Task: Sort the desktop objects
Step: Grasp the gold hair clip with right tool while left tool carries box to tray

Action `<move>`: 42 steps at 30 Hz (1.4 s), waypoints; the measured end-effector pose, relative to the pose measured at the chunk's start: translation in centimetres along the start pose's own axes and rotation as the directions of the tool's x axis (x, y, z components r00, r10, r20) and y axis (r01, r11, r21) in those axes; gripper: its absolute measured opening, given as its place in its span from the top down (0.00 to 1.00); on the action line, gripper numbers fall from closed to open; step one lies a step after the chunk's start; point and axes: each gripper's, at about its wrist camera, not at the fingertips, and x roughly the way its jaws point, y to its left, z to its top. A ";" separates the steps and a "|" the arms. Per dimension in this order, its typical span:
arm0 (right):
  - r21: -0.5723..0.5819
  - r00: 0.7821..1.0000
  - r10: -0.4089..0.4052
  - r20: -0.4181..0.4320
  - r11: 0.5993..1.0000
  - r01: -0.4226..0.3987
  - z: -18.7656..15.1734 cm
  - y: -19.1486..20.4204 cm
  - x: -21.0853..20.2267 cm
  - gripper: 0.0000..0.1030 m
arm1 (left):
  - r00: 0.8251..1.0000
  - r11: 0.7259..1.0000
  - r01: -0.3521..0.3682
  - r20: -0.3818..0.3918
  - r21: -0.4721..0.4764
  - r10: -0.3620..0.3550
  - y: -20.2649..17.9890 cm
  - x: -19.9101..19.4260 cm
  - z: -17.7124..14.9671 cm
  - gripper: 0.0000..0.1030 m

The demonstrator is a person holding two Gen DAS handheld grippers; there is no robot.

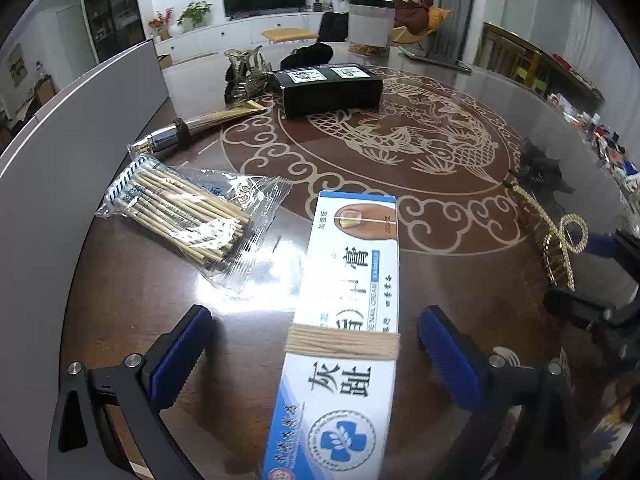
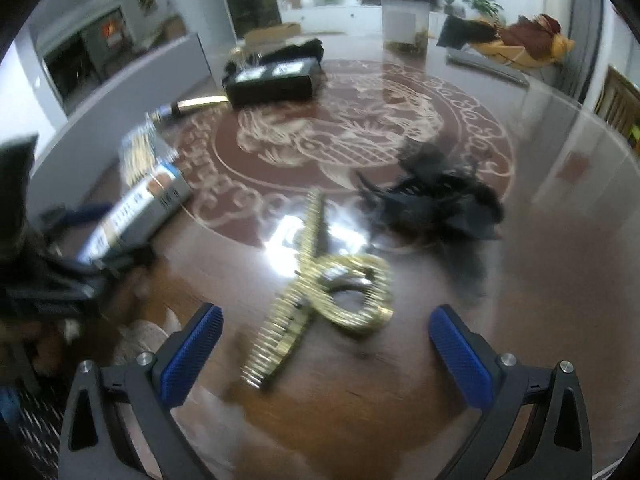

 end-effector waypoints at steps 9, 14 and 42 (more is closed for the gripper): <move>-0.011 0.995 0.030 0.095 1.000 -0.029 -0.5 -0.4 -2.9 0.57 | 0.992 0.990 0.127 0.002 -0.065 -0.128 -0.5 -3.0 -1.4 0.58; -0.016 0.989 0.060 0.137 0.998 -0.059 -1.6 -1.6 -5.8 0.57 | 0.982 0.976 0.182 0.073 -0.119 -0.175 -0.3 -6.3 -2.1 0.58; -0.624 0.845 0.518 -0.136 0.617 -0.479 13.8 42.8 1.7 0.56 | 0.944 0.791 -0.303 -0.052 -0.532 0.326 35.4 -13.9 -1.3 0.57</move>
